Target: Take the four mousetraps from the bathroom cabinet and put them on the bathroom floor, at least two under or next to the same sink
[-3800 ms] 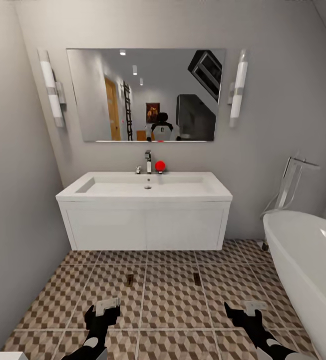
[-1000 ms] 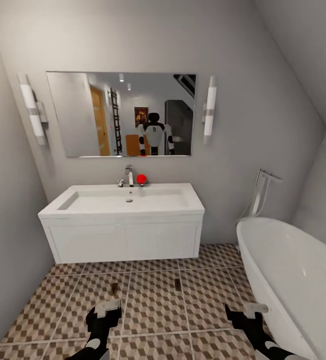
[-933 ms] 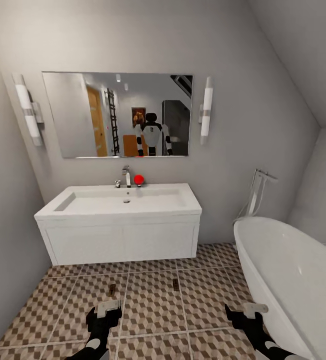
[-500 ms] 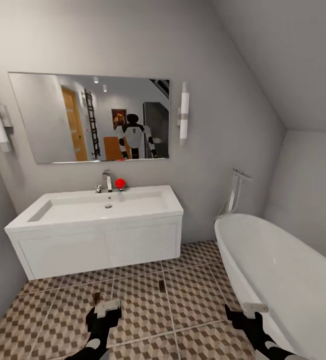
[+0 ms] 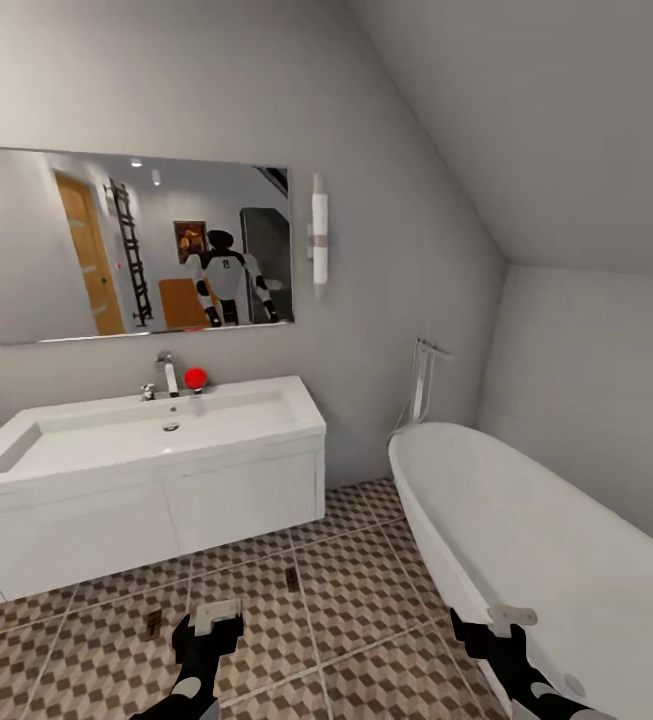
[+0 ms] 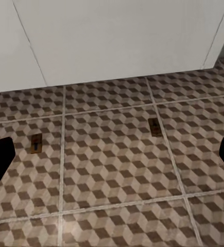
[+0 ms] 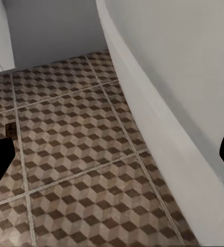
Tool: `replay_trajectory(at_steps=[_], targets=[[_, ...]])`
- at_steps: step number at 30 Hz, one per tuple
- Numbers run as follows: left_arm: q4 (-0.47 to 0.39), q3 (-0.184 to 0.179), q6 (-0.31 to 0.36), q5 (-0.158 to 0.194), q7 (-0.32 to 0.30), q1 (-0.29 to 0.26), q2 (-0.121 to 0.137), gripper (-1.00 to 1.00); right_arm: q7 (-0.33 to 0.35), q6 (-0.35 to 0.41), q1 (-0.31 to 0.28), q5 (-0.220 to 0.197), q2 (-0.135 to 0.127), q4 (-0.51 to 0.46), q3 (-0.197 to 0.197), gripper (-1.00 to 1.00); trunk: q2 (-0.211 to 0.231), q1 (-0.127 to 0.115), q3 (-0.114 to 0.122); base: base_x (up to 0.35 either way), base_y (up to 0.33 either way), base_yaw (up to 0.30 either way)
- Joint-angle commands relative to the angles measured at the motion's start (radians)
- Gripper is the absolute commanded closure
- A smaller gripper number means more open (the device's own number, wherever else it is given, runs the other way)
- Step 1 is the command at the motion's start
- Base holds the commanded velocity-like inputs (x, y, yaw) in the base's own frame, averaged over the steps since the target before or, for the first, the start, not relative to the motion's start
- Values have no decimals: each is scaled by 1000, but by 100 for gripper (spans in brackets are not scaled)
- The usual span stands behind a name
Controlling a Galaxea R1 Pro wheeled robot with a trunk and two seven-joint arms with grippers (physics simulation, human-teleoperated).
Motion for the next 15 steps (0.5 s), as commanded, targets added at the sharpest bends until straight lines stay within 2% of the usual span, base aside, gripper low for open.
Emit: replay_trajectory(at_steps=[1, 15], targets=[[0, -9, -3, 8, 5, -1, 0, -100, 1, -6, -2, 10, -1, 4, -9, -100, 6, -4, 2, 0, 0, -284], [1, -9, -4, 11, 4, -1, 2, -100, 1, -6, -2, 10, -1, 4, -9, -100, 104, -57, 54, 0, 0, -284]])
